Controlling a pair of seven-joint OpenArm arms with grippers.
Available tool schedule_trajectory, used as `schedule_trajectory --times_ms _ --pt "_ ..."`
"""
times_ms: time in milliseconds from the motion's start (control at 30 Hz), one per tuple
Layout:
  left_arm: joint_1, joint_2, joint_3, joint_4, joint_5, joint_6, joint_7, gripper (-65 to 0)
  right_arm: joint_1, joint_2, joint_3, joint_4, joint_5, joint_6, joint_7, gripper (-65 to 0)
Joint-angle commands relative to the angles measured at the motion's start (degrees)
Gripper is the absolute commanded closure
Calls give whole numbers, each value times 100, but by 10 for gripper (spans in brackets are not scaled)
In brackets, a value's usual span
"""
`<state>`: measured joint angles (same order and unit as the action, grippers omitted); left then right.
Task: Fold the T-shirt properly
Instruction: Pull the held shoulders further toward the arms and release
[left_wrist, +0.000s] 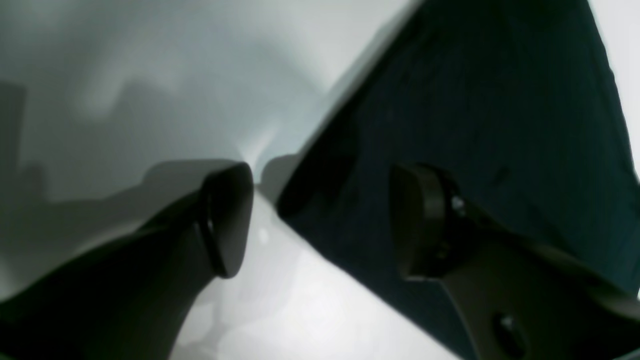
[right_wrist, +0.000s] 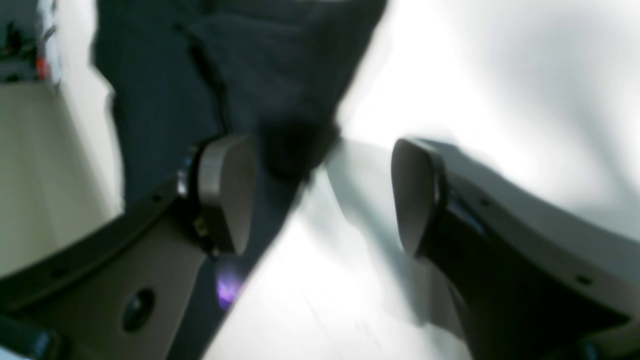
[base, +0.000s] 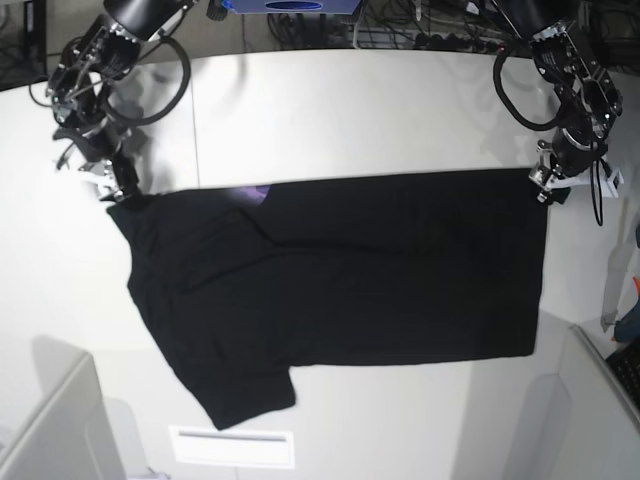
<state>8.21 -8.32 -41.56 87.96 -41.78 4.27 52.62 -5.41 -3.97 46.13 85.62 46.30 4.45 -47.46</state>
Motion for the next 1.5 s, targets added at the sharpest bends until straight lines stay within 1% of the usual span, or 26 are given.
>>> schedule_trajectory --times_ms 0,233,267,333,367,400,467,500,667,700,767,833,933,1033,1200,1233,1367,1400,1467 --pt "-43 -69 2 -18 -20 -10 8 -408 150 155 -2 -66 -37 -1 47 -401" --pt "-139 -78 37 -168 -11 -19 -1 -397 413 216 -11 -602 -37 26 56 -398" --pt "-175 -78 37 -212 -11 -19 -1 -377 449 216 -11 -664 -37 34 56 -396" --pt "-254 -87 37 -370 -11 -27 -1 -278 528 216 -11 -795 -46 34 56 -389" --pt "-289 -96 37 -440 -11 -27 -1 -204 563 216 -11 -848 -46 34 56 -365" --pt "-315 -96 37 -475 -11 -27 -1 -138 581 225 -11 -901 -46 34 65 -338" --pt "-315 -96 37 -511 -11 -27 -1 -15 589 313 -11 -980 -46 43 153 -261" --pt "-324 -105 37 -519 -11 -27 -1 0 589 331 -20 -1033 -46 52 241 -212" --pt "-315 -122 125 -546 -11 -36 35 0 581 366 33 -1129 -37 52 786 0" --pt "-262 -149 292 -511 -11 -36 35 0 572 366 42 -1129 -37 52 847 0" --pt "-183 -351 582 -467 -20 -36 43 0 537 375 51 -1103 -19 52 847 0" --pt "10 -439 714 -388 -55 -36 35 0 396 375 51 -1024 -19 52 751 0" --pt "327 -447 697 -53 -55 -36 52 0 88 375 51 -611 -11 52 513 0" --pt "784 -562 697 351 -55 -36 61 0 -334 348 51 -57 -2 52 311 0" --pt "1496 -571 697 852 -55 -36 61 0 -1081 322 51 725 25 52 -155 0" --pt "1628 -571 688 931 -55 -36 61 0 -1239 322 51 840 121 52 -199 0" --pt "2129 -579 688 1274 -55 -36 43 0 -1960 322 51 1068 904 52 -146 0" --pt "2208 -579 688 1344 -55 -36 35 0 -2092 322 51 1086 1036 52 -146 0" --pt "2322 -571 635 1441 -55 -36 35 0 -2268 322 51 1086 1097 52 -146 0"
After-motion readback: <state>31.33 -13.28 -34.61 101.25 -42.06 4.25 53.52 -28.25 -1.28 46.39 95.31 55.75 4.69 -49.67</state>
